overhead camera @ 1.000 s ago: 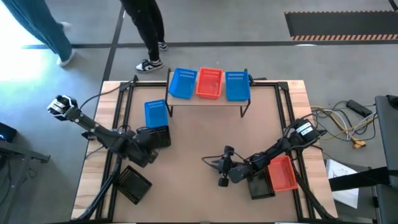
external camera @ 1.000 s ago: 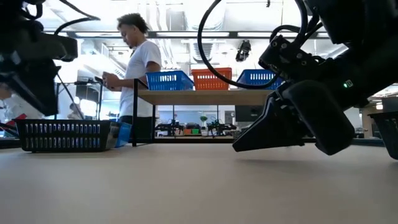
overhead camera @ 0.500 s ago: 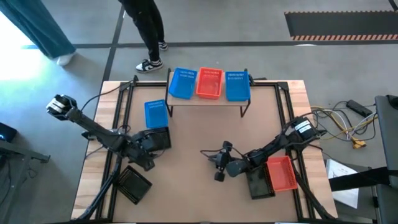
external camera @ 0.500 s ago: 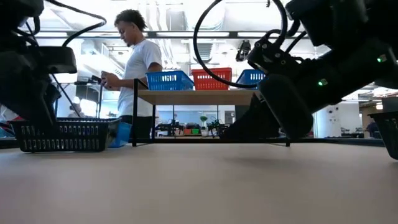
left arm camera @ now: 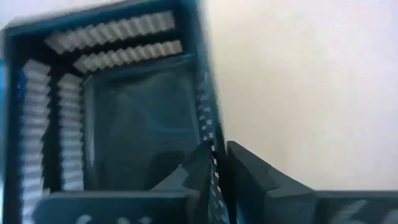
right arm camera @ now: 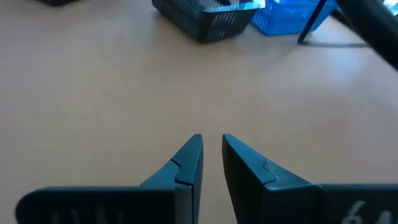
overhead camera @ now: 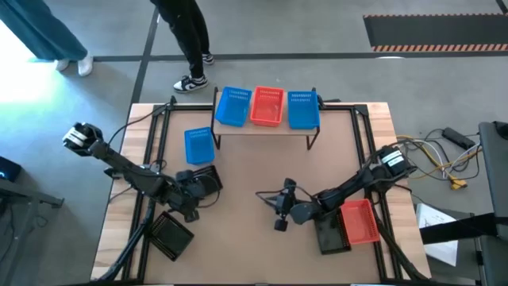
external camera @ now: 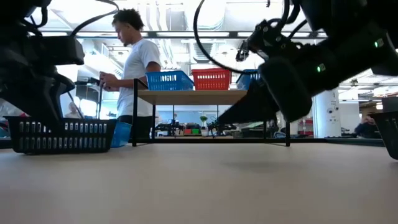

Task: Stack baskets on shelf by color
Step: Move the top black basket to the middle of the table

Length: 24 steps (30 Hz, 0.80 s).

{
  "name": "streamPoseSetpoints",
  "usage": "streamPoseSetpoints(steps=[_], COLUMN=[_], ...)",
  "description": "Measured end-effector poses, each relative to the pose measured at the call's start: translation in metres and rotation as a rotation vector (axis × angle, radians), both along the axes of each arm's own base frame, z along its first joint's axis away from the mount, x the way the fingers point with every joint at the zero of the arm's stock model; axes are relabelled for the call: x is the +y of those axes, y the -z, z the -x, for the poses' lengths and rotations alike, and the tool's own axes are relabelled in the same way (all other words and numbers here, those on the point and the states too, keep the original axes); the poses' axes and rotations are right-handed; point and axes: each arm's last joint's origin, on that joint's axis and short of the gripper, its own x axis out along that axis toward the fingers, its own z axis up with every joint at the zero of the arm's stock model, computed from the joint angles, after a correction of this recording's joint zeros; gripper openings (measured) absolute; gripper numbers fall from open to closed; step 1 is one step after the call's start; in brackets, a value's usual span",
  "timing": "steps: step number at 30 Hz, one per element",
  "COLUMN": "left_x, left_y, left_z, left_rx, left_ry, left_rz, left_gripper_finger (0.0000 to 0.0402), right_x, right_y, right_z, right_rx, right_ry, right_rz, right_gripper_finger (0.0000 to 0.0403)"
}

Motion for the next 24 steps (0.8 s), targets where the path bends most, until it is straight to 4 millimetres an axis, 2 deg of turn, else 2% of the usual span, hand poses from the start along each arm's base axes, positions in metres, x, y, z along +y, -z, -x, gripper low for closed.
streamPoseSetpoints(steps=[3,10,13,18,21,24], left_x=[-0.003,-0.011,-0.014,-0.026,-0.032,-0.035], left_y=[-0.006,-0.019,-0.018,-0.013,-0.01,-0.007], left_z=[-0.005,-0.017,-0.023,-0.044,-0.059,-0.071], left_rx=[-0.004,-0.025,-0.031,-0.146,-0.236,-0.299], left_ry=[0.047,0.171,0.218,0.38,0.447,0.474], left_rz=[0.001,-0.035,-0.06,-0.119,-0.156,-0.184], left_gripper_finger=[0.0006,0.0002,0.0002,0.0002,0.0002,0.0001], right_x=[0.0,-0.004,-0.005,-0.009,-0.011,-0.018], right_y=[-0.008,-0.024,-0.029,-0.039,-0.06,-0.092], right_z=[0.003,0.016,0.021,0.028,0.033,0.041], right_rx=[0.018,0.114,0.145,0.18,0.2,0.246], right_ry=[-0.01,-0.01,-0.013,-0.016,-0.019,-0.007], right_rz=[0.017,0.051,0.064,0.082,0.1,0.116], right_gripper_finger=[0.0054,0.0054,0.0054,0.0054,0.0054,0.0054])
